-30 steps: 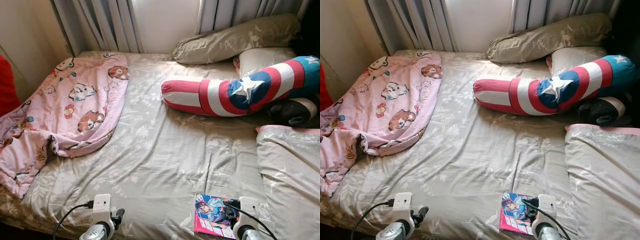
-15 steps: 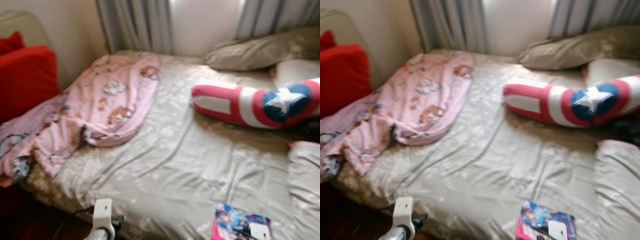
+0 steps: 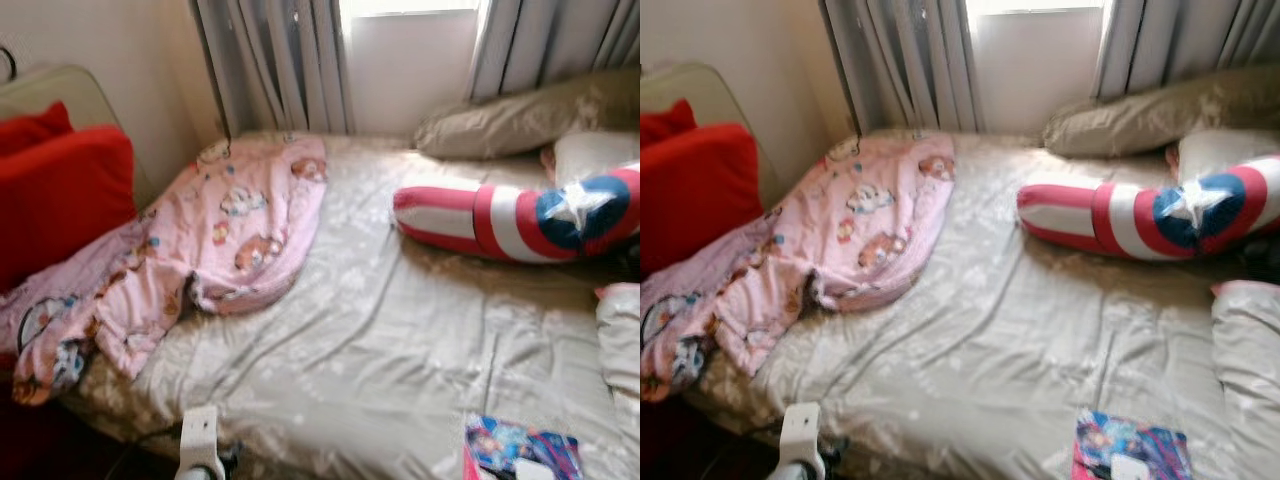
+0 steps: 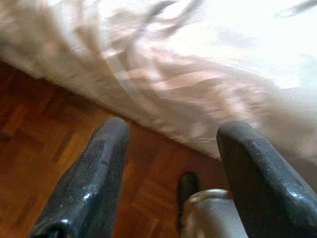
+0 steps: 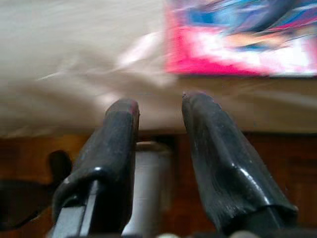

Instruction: Clean up the room

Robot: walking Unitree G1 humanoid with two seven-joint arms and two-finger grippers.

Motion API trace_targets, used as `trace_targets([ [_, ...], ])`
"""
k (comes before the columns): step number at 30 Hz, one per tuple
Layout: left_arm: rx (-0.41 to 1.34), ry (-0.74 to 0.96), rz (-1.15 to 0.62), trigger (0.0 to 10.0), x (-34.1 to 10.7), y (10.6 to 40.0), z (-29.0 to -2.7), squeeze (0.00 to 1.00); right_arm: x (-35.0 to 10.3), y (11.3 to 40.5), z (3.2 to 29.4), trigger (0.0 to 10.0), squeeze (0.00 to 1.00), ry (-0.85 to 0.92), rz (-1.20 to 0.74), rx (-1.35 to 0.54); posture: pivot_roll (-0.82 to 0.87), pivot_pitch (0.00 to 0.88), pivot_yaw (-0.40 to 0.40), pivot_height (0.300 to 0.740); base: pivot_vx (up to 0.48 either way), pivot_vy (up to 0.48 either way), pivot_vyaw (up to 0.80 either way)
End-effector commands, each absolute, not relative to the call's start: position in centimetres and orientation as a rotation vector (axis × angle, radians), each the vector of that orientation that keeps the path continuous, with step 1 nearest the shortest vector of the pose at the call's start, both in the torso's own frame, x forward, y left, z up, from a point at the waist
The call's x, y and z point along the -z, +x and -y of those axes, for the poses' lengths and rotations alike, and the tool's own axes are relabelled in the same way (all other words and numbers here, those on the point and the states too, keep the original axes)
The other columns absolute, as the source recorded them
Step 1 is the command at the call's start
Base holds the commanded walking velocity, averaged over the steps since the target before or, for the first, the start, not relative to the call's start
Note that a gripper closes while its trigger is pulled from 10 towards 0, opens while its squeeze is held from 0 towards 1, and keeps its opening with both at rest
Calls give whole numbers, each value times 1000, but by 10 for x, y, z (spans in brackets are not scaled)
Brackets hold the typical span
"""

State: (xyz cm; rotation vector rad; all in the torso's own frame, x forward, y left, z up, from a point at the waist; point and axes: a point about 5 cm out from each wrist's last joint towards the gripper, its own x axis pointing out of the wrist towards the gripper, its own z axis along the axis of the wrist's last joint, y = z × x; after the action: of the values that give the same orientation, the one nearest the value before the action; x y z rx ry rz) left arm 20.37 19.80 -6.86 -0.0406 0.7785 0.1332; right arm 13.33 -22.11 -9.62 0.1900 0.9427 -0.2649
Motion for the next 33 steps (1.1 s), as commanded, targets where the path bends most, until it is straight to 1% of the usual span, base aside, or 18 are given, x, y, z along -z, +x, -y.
trace_targets([
  [1,-145,-17,-784,10000,69,201,-206,0,97,135,217,10000,0,189,-945,258,-3,0,64,740,0,480,0],
  [12,-139,-17,-796,10000,71,199,-204,0,97,132,220,10000,0,213,-930,270,-8,0,67,740,0,480,0],
  [21,-133,-22,-808,10000,72,198,-202,0,95,135,221,10000,0,222,-922,274,4,0,63,740,0,480,0],
  [33,-129,-17,-805,10000,70,200,-205,0,93,140,223,10000,0,254,-899,305,8,0,64,740,0,480,0],
])
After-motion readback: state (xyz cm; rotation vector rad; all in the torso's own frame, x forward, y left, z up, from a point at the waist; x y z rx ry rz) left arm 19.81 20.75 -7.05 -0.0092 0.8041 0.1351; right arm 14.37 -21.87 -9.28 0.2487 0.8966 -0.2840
